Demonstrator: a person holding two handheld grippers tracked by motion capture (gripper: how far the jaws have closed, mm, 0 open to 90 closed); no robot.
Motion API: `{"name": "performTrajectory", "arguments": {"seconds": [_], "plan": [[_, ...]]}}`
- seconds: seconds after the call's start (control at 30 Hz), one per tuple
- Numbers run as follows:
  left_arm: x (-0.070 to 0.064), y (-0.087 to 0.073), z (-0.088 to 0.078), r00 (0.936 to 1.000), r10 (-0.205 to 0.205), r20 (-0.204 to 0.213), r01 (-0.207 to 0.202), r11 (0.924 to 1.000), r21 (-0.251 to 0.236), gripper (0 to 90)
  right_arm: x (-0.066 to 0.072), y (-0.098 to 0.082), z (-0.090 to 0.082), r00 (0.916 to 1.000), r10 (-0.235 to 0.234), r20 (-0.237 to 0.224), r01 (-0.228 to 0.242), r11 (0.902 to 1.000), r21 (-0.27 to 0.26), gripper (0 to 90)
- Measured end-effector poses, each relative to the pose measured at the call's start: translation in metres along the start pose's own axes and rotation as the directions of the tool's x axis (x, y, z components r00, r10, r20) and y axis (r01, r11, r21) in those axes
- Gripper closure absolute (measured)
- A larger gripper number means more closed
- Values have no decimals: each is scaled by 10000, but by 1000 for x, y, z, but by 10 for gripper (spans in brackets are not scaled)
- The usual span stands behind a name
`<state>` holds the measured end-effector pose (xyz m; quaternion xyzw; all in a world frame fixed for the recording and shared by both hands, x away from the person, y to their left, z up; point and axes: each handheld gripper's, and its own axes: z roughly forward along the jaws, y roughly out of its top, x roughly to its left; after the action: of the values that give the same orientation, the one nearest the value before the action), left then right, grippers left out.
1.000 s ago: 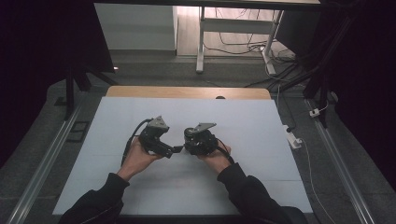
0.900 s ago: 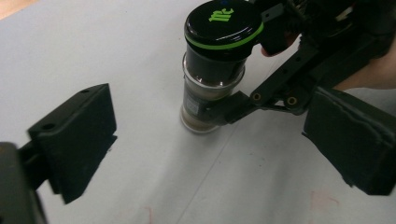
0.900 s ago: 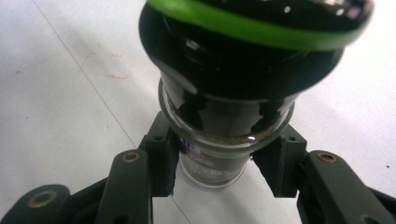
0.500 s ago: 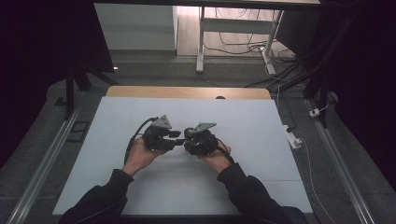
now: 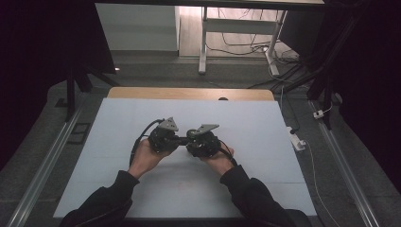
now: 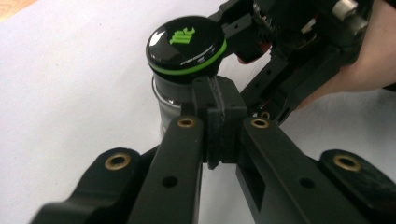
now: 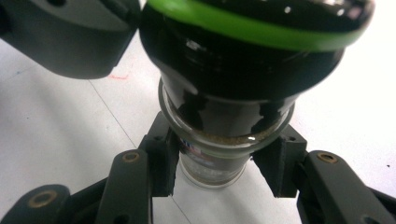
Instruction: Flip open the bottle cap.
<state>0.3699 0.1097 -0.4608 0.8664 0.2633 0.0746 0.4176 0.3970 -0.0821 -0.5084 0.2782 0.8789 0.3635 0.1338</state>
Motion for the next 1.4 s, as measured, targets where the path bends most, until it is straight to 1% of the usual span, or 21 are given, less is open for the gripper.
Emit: {"name": "performTrajectory", "arguments": {"seconds": [0.3, 0.53, 0.67, 0.87, 1.13, 1.27, 1.4], "plan": [[0, 3, -2, 9999, -87, -116, 85, 9998, -151, 886, 1, 0, 0, 10000, 19, 37, -19, 10000, 18, 524], [2, 7, -5, 9996, -202, -172, 196, 9993, -330, 886, 1, 0, 0, 10000, 42, 44, -43, 10000, 25, 525], [4, 10, -6, 9993, -252, -283, 241, 9989, -395, 887, 1, 0, 0, 10000, 49, 45, -49, 10000, 29, 525], [9, 13, -8, 9984, -418, -385, 397, 9978, -531, 886, 1, 1, 0, 9999, -69, 74, 68, 10000, 63, 525], [17, 18, -8, 9960, -741, -506, 699, 9943, -803, 886, 1, 1, 0, 9998, -186, 71, 185, 9998, 94, 525], [19, 16, -6, 9954, -835, -474, 797, 9937, -785, 885, 1, 1, 0, 9998, -180, 36, 180, 9998, 84, 524], [19, 13, -4, 9953, -839, -488, 805, 9944, -684, 884, 0, 1, 0, 9998, -176, 37, 175, 9998, 70, 524]]}}
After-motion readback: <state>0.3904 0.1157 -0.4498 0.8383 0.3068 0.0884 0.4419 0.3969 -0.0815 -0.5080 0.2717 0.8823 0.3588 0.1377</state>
